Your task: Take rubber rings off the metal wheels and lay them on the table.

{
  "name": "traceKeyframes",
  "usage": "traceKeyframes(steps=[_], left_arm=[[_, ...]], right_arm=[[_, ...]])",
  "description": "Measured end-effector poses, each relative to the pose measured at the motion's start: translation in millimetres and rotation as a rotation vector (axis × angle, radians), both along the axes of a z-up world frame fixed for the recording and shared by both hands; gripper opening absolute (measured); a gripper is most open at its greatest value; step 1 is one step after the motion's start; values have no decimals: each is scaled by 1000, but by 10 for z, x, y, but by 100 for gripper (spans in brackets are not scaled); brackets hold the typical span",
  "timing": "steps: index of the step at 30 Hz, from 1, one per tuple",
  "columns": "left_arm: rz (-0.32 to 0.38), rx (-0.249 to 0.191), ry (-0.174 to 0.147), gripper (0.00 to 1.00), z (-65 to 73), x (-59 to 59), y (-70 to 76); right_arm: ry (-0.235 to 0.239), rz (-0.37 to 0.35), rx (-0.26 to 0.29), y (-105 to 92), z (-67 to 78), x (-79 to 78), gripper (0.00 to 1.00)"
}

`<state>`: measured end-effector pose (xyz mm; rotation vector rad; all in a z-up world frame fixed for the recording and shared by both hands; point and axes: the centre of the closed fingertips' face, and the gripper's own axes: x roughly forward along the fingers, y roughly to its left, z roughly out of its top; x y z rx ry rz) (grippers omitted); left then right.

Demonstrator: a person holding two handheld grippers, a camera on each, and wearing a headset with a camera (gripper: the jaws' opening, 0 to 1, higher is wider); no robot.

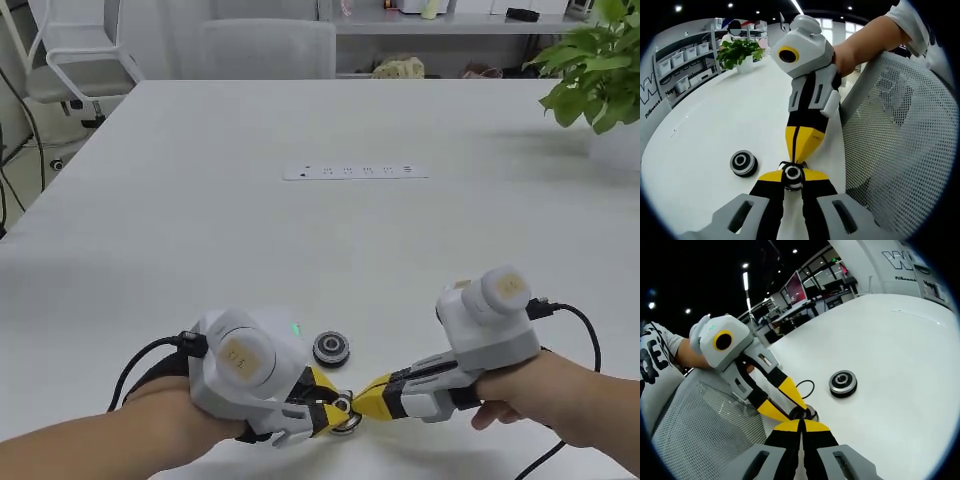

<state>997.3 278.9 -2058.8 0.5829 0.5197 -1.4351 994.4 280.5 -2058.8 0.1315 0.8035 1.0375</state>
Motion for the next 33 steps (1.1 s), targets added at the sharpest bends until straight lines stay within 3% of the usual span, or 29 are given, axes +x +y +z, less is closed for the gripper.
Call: traceKeyframes(steps=[10, 13, 16, 33], left_arm=[[-2, 0, 1, 8, 0, -3, -6], [-2, 0, 1, 8, 0, -4, -7], [-1, -2, 1, 8, 3, -1, -7], [-7, -21, 3, 8, 2, -11, -25]], right_arm=[[-7, 14, 3, 30, 14, -11, 0], [-11, 30, 26, 74, 55, -34, 0], [-40, 53, 19, 104, 85, -61, 0], [-47, 15, 6, 4, 32, 21, 0]])
